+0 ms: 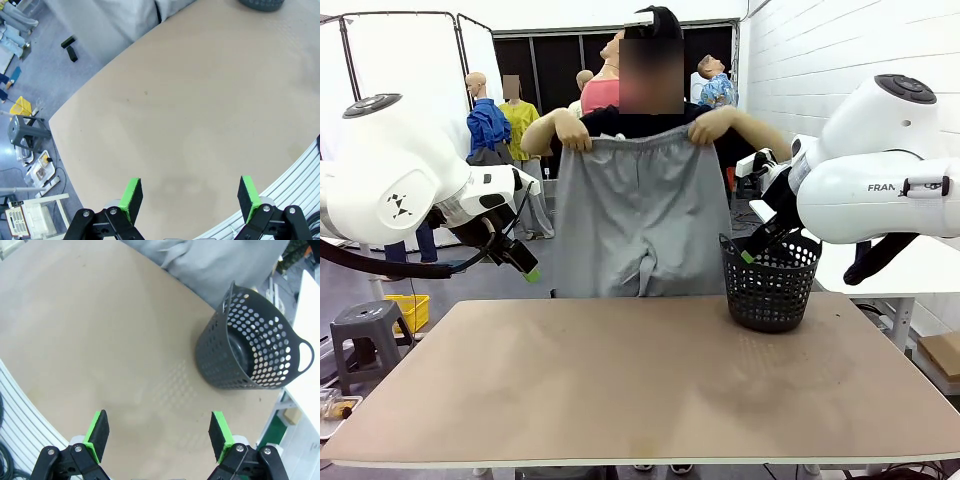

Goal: Fold the training pants.
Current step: Grab both ends of the Training pants handed by a person.

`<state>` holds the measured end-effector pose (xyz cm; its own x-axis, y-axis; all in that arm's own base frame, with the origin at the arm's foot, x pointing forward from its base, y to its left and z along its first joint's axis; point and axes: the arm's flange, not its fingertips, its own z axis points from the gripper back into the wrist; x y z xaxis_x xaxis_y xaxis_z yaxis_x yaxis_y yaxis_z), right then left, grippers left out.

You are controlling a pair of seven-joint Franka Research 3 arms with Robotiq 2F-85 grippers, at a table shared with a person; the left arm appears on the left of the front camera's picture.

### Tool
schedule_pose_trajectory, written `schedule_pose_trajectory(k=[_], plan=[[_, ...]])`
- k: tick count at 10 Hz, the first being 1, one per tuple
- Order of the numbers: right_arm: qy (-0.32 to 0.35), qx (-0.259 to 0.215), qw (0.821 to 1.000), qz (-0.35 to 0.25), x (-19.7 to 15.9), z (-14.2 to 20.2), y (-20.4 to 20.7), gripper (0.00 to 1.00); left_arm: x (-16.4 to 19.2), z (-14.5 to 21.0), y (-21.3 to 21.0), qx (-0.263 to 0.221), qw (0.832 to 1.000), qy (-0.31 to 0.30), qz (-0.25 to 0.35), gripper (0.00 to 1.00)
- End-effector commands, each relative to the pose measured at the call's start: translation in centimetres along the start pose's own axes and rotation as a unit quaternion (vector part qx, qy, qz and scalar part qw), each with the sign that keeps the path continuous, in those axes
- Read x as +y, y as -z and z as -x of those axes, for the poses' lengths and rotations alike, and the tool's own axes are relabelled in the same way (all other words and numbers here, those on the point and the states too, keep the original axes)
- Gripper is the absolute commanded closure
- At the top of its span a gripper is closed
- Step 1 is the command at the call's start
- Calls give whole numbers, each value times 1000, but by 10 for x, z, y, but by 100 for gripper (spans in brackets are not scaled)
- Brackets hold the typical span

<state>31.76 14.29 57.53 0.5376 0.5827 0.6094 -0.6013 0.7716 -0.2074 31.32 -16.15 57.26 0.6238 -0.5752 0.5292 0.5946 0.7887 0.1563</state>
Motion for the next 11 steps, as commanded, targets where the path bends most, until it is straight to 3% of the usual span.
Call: schedule_pose_trajectory(k=[1, 11], plan=[[0, 3, 1000, -2, -1, 0, 3, 0, 0, 0, 1, 0, 1000, 0, 2, 0], [0, 3, 1000, -2, -1, 0, 3, 0, 0, 0, 1, 0, 1000, 0, 2, 0]])
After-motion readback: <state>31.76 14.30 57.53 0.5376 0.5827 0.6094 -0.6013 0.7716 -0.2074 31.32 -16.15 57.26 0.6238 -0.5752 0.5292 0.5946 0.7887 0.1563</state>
